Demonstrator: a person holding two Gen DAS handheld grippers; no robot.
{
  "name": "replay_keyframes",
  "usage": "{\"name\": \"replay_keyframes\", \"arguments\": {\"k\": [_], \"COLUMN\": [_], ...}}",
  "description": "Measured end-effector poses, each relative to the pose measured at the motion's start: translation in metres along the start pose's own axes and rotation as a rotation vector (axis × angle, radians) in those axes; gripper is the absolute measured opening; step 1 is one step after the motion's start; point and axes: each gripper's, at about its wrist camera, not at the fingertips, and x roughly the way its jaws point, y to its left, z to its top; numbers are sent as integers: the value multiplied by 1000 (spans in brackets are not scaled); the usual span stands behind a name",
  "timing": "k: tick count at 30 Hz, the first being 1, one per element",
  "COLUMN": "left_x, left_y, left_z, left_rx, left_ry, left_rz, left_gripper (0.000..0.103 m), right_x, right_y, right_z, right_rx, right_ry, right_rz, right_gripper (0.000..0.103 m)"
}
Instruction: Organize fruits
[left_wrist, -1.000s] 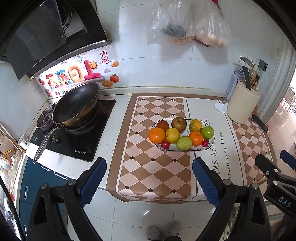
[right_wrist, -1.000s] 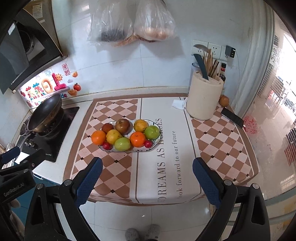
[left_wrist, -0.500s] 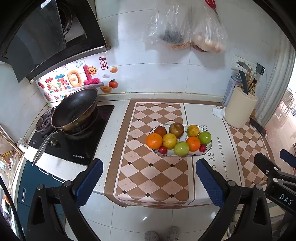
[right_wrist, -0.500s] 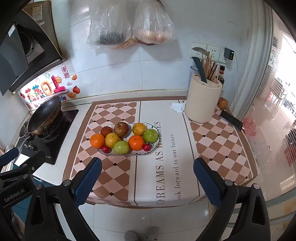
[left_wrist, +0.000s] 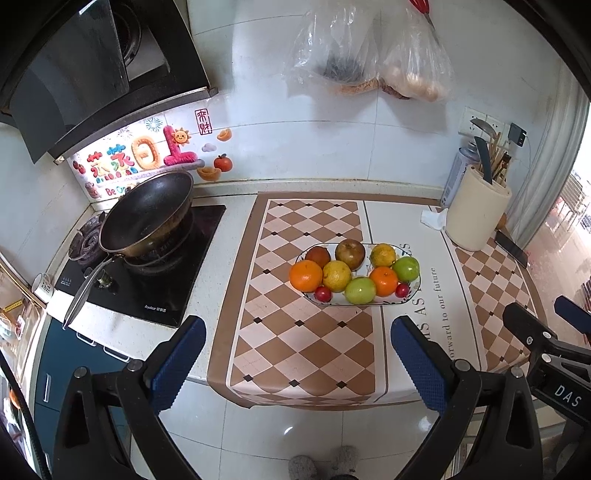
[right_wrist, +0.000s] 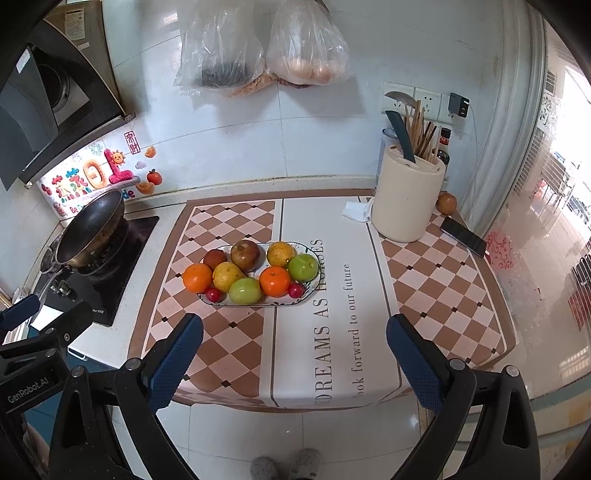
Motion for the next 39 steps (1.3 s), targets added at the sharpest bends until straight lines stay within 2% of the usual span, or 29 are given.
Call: {"name": "replay_keyframes", "arguments": {"k": [39], "left_x": [3], "left_y": [-2], "left_z": [2], "left_rx": [7], "left_ry": [-1], "left_rz": [-11], "left_gripper": [103], "right_x": [2], "right_y": [-3], "right_z": [4], "right_rx": [1], "right_ry": [5], "right_rz": [0], "right_gripper": [102]}}
